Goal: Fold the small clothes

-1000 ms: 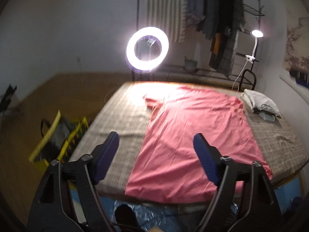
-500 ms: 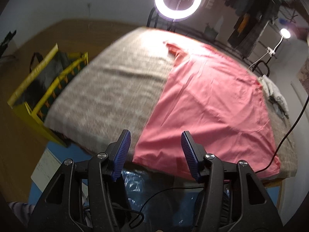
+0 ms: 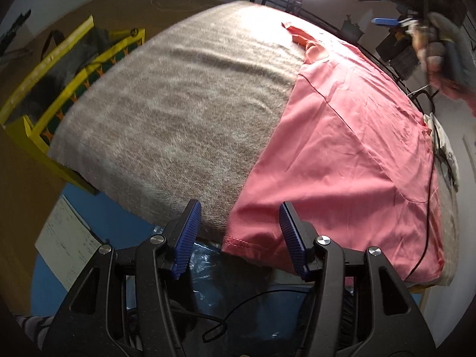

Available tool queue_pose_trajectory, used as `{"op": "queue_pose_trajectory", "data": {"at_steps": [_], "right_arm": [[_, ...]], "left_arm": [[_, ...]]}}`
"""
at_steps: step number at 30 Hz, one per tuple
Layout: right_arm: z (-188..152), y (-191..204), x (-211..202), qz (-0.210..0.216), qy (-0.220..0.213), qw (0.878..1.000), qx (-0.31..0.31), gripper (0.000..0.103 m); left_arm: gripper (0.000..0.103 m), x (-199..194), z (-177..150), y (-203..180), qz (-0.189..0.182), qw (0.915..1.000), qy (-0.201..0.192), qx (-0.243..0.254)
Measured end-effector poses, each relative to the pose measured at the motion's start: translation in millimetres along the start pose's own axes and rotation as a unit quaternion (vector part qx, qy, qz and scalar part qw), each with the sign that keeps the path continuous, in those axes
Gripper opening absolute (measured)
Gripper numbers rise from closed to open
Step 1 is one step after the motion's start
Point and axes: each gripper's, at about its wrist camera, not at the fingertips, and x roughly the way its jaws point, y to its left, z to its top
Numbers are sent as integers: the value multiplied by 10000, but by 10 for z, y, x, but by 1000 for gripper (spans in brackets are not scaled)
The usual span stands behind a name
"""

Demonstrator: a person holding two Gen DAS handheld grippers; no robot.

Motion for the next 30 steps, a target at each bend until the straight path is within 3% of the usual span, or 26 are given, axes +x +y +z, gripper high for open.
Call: {"op": "queue_pose_trajectory", "data": {"at_steps": [7,12,15,23,24,28,30], "right_arm": [[230,238,932,-80,397,9985,-382,68],[362,348,1553,-231,635,9968,-434,68],[389,379,1835,-401,760,9950,-516,68],[372,464,2308,-1060,1081,9840,-941,59],[362,488,2314,-1140,1074,9820,-1055,54],[337,543,2298,-1343,1054,9752,-1409,4],[346,520,2267,-1393,1060,9735,-1474,1]], "left_arm": [[36,93,19,82,-149,9997,114,-177],[6,129,48,97,-326,9991,167,-221],[2,151,57,56,-595,9978,216,-217],[0,102,65,-25,-804,9966,121,-131],[0,92,67,-26,-827,9964,109,-140],[0,46,62,-91,-826,9966,25,34],[0,-3,65,-144,-882,9960,-36,139]]}}
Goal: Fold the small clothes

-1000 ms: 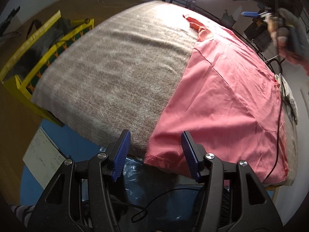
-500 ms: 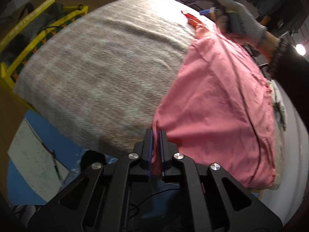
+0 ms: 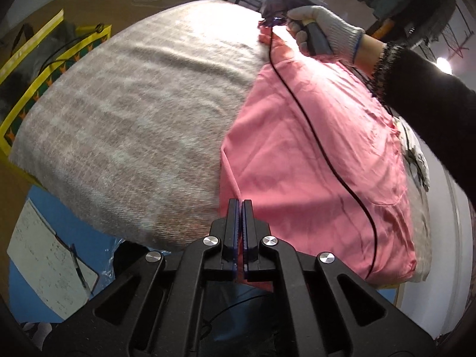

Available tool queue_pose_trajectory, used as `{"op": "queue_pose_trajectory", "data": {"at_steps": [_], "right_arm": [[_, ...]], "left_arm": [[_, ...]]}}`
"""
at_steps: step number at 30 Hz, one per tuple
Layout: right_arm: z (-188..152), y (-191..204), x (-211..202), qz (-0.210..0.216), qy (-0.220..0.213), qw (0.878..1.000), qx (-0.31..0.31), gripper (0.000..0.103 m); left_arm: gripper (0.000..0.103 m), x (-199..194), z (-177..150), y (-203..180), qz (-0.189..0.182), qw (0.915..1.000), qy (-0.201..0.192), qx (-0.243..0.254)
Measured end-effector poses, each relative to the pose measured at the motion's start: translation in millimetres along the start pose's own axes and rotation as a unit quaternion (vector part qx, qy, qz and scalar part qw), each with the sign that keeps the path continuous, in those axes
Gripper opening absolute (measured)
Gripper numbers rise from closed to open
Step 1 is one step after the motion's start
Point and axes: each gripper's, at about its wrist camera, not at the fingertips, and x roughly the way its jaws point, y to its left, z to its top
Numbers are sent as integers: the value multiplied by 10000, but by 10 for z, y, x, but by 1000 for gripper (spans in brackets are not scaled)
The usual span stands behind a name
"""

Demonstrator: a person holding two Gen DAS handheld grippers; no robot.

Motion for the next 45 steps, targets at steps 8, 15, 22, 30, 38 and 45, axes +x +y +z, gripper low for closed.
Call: {"op": "queue_pose_trajectory", "data": {"at_steps": [8,15,22,30,38,45], "right_arm": [[14,-412,-335,430,-511,9963,548,0],[-84,-812,-689,861,-930,9877,919,0],[-342,-1395,-937,1059,-1269,9784,1245,0],[-1007,-2456,-983,1009,-1324,9646,2047,0],[-1214,-2787,-728,699,-958,9683,2200,1],[-1393,-2963,-846,398,-854,9653,2434,30]], "left_arm": [[0,-123,-5,-229,-246,9989,-73,401],[0,-207,-42,-573,-466,9947,-134,907],[0,-190,-178,-1109,-603,9832,-105,1721],[0,87,-479,-1717,-857,9659,407,2411],[0,309,-615,-1924,-781,9600,683,2602],[0,274,-662,-2006,-818,9591,647,2630]]}}
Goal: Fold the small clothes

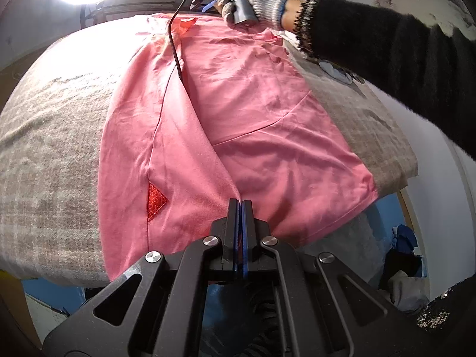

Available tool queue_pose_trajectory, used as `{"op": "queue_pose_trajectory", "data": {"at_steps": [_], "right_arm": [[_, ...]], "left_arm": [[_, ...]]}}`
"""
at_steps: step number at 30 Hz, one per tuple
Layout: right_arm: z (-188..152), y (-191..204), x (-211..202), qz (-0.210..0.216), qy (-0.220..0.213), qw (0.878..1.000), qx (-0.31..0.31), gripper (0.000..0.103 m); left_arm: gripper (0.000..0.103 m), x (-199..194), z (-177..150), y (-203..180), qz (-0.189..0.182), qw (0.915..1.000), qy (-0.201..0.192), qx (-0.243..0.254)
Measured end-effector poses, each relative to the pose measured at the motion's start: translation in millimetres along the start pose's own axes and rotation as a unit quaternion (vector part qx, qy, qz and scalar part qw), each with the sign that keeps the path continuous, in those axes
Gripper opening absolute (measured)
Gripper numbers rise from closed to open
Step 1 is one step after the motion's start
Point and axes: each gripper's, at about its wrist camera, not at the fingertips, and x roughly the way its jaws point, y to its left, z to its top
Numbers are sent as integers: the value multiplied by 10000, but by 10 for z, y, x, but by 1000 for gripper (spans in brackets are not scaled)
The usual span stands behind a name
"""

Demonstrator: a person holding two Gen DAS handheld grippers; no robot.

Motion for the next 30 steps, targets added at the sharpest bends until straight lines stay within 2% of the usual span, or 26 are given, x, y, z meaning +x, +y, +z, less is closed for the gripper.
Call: {"op": "queue_pose_trajectory", "data": {"at_steps": [3,8,12,15,16,18,21,24,25,30], "right_arm": [[-53,-124,-300,207,-105,9996,166,30],[-244,-316,-1088,515,-419,9976,211,33],[-584,-441,-1816,785,-582,9952,101,37],[-946,-484,-2341,1039,-668,9923,-19,37],[-1076,-477,-2468,1118,-682,9914,-39,39],[-1359,-430,-2650,1279,-609,9899,-85,39],[-1952,-254,-2757,1451,-327,9887,-198,40],[-2601,4,-2582,1773,291,9835,-196,40],[-2837,123,-2466,1805,534,9819,-228,39],[-3568,513,-1897,1843,1415,9726,-100,38]], "left_arm": [[0,-13,-5,-72,-62,9999,12,108],[0,-83,-101,-230,-209,9990,157,352],[0,-359,-222,-247,-306,9987,-7,397],[1,-619,-300,-97,-217,9994,-182,200],[5,-674,-317,-30,-157,9995,-232,110],[26,-779,-354,196,48,9992,-347,-210],[28,-822,-407,520,347,9960,-429,-703],[28,-727,-457,738,466,9933,-346,-998],[28,-684,-476,788,459,9930,-287,-1050],[28,-413,-597,941,244,9891,94,-1451]]}}
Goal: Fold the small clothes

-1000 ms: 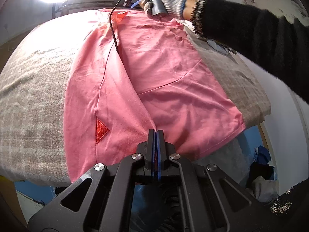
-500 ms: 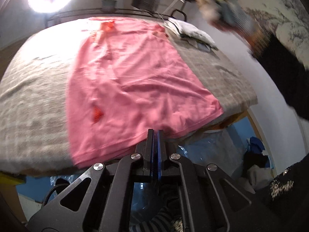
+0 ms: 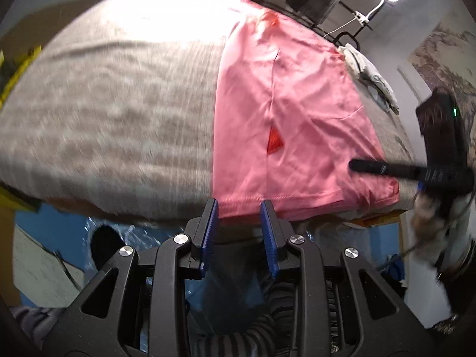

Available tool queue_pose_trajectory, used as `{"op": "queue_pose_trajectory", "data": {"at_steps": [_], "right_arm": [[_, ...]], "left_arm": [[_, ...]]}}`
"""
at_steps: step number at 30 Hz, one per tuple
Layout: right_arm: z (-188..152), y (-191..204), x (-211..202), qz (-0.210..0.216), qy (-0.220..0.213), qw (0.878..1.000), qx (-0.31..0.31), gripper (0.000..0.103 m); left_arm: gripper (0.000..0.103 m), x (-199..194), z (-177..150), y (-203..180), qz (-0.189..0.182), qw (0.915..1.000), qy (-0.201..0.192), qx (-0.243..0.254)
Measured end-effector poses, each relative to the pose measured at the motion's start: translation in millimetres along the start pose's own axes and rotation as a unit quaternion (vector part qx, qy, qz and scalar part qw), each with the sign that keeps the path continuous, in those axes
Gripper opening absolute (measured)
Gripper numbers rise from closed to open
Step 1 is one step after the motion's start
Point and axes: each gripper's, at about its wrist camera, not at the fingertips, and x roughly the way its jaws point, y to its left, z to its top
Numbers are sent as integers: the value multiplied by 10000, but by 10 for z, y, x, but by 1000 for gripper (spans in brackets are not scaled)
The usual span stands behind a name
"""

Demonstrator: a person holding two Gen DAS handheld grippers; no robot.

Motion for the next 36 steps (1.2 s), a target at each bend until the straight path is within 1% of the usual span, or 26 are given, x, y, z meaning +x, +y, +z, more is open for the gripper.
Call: {"op": "queue_pose_trajectory", "data": {"at_steps": [3,5,6,7,8,9,10,12,13,15,17,18,21,24,26,27,28,30,31,33,36], "right_arm": [[-155,59,205,-159,111,9998,-57,38],[-186,133,220,-270,-1,9995,-163,38],[-205,160,226,-307,-9,9994,-183,33],[-215,185,238,-291,-3,9994,-186,25],[-218,204,260,-241,19,9995,-181,19],[-217,223,285,-168,76,9996,-193,7],[-206,286,338,-115,116,9996,-213,0],[-232,291,360,-19,131,9998,-179,0],[-239,286,320,109,97,9998,-94,0],[-267,248,158,394,-127,9991,63,0],[-312,149,25,571,-292,9977,210,0],[-343,87,34,632,-270,9971,337,0],[-420,38,191,496,-51,9981,374,0],[-415,131,234,356,-58,9991,244,0],[-401,178,238,191,-54,9997,131,4],[-402,197,242,132,-42,9999,73,10],[-385,210,221,60,-56,10000,-3,22],[-412,213,97,-40,-222,9996,-141,31],[-438,189,9,-70,-336,9992,-186,32],[-483,131,-184,19,-622,9980,-146,33],[-569,-42,-463,28,-1019,9948,33,35]], "left_arm": [[28,52,0,22,1,10000,1,-99],[26,108,21,0,-14,10000,10,-95],[9,127,24,-8,-65,9999,4,-96],[1,155,27,-26,-71,9999,24,-74],[1,182,45,-37,-41,10000,21,-45],[1,169,41,-65,24,10000,-38,22],[1,127,35,-99,75,9999,-88,112],[0,-20,7,-166,149,9991,-253,308],[0,-119,-20,-222,256,9977,-392,488],[1,-193,-53,-292,399,9951,-502,747],[1,-141,-76,-303,425,9948,-390,839],[1,-76,-85,-294,471,9949,-269,851],[1,0,-106,-275,518,9951,-119,831],[1,-70,-96,-252,638,9942,-237,827],[1,-123,-83,-238,717,9936,-336,809],[1,-158,-79,-234,734,9933,-392,797],[1,-181,-74,-237,750,9930,-441,801],[1,-236,-69,-273,772,9915,-592,860],[1,-261,-75,-307,756,9908,-665,907],[1,-282,-67,-380,728,9894,-747,1007],[1,-283,-65,-525,524,9883,-875,1137]]}}
